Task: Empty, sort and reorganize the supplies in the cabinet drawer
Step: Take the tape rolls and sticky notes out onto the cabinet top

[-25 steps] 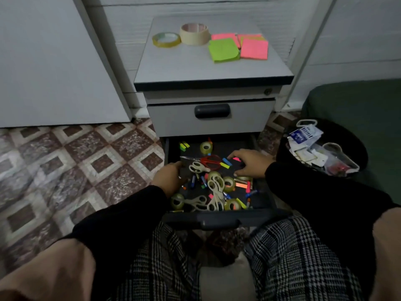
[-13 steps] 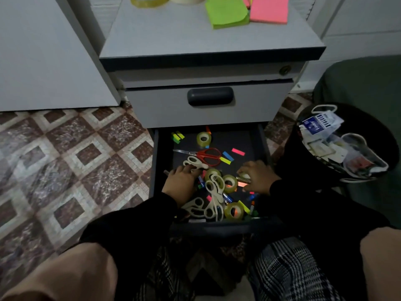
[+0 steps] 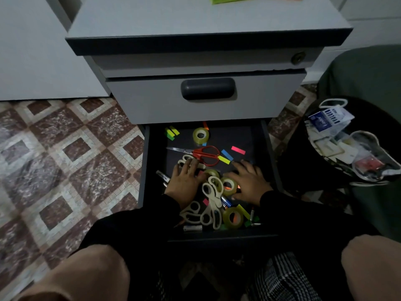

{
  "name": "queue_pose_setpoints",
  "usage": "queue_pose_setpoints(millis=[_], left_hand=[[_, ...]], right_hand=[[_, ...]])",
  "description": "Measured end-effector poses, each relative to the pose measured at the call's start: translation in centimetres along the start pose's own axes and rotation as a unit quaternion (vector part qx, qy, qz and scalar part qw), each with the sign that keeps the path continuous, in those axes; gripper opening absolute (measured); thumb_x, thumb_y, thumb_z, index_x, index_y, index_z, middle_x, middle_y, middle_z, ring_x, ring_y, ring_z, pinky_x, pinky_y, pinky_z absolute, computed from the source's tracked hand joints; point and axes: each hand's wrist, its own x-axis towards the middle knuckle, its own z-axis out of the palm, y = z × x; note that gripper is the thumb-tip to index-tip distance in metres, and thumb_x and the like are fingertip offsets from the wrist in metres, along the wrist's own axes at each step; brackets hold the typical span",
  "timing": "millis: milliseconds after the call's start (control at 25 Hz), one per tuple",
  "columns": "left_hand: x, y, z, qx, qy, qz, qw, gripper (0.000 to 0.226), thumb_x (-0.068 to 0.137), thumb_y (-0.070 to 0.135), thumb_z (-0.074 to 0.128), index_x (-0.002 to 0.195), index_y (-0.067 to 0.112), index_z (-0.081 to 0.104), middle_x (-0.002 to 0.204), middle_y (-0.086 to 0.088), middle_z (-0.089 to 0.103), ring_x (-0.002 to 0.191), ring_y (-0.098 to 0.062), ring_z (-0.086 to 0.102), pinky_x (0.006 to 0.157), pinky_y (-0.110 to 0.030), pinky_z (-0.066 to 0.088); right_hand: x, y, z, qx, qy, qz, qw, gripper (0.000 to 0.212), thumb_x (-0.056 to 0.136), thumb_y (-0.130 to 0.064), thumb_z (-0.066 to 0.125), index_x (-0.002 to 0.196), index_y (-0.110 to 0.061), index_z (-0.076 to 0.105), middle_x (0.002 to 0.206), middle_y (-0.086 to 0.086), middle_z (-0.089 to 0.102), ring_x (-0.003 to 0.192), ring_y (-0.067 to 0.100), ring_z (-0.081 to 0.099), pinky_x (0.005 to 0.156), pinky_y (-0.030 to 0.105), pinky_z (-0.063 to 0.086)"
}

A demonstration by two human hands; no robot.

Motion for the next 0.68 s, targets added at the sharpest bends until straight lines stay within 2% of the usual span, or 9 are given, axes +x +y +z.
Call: queue_pose_setpoints(millis=[120, 240, 400, 480, 560, 680], left_hand=[[0.2, -0.1, -0.3, 0.010, -0.008, 0.014, 1.000, 0.054, 0.100, 0.026, 0.033, 0.150, 0.034, 0.013, 0.158, -0.010, -0.009, 0.146, -0.031, -0.009, 0.117, -0.051, 0.003], [0.4, 0.1, -0.5, 0.017, 0.009, 0.011, 1.000, 0.050, 0.100, 0.023, 0.033, 0.148, 0.026, 0.021, 0.159, -0.009, -0.005, 0.146, -0.030, -0.006, 0.117, -0.052, 0.003], [0.5, -0.1, 0.1, 0.024, 0.027, -0.002, 0.999, 0.051, 0.096, 0.030, 0.042, 0.144, 0.023, 0.030, 0.156, -0.007, 0.011, 0.145, -0.027, 0.007, 0.116, -0.050, 0.003], [0.3, -0.7, 0.1, 0.023, 0.033, -0.007, 0.999, 0.049, 0.091, 0.036, 0.049, 0.138, 0.024, 0.043, 0.150, -0.005, 0.023, 0.140, -0.027, 0.018, 0.115, -0.047, 0.010], [0.0, -1.2, -0.3, 0.017, 0.041, -0.021, 0.999, 0.038, 0.090, 0.032, 0.050, 0.127, 0.026, 0.055, 0.143, -0.004, 0.032, 0.133, -0.027, 0.027, 0.110, -0.042, 0.021], [-0.6, -1.1, -0.5, 0.002, 0.048, -0.019, 0.999, 0.039, 0.091, 0.021, 0.049, 0.129, 0.024, 0.049, 0.138, -0.006, 0.033, 0.129, -0.029, 0.031, 0.100, -0.040, 0.033]], right_hand=[[0.2, -0.3, 0.1, -0.003, 0.027, -0.004, 1.000, 0.056, 0.085, -0.044, 0.058, 0.135, -0.028, 0.039, 0.157, 0.000, 0.010, 0.146, 0.026, 0.002, 0.114, 0.044, 0.012], [0.0, -0.4, 0.0, -0.010, 0.016, -0.008, 1.000, 0.055, 0.085, -0.041, 0.058, 0.134, -0.026, 0.039, 0.157, 0.000, 0.009, 0.146, 0.026, 0.001, 0.114, 0.044, 0.010], [-0.3, -0.3, -0.7, -0.026, 0.004, -0.006, 1.000, 0.057, 0.081, -0.037, 0.062, 0.131, -0.021, 0.040, 0.156, -0.001, 0.011, 0.146, 0.025, 0.001, 0.115, 0.046, 0.009], [-0.5, -0.3, -1.0, -0.034, 0.005, 0.000, 0.999, 0.058, 0.082, -0.036, 0.062, 0.133, -0.020, 0.038, 0.156, -0.001, 0.012, 0.145, 0.024, 0.001, 0.115, 0.047, 0.008], [-0.8, -0.4, -1.3, -0.037, 0.007, 0.006, 0.999, 0.059, 0.082, -0.034, 0.062, 0.133, -0.020, 0.037, 0.156, -0.001, 0.012, 0.146, 0.024, 0.002, 0.115, 0.047, 0.008], [-1.2, -0.6, -1.6, -0.025, 0.014, 0.012, 1.000, 0.058, 0.082, -0.036, 0.062, 0.132, -0.020, 0.037, 0.156, -0.003, 0.011, 0.146, 0.023, 0.002, 0.115, 0.047, 0.009]])
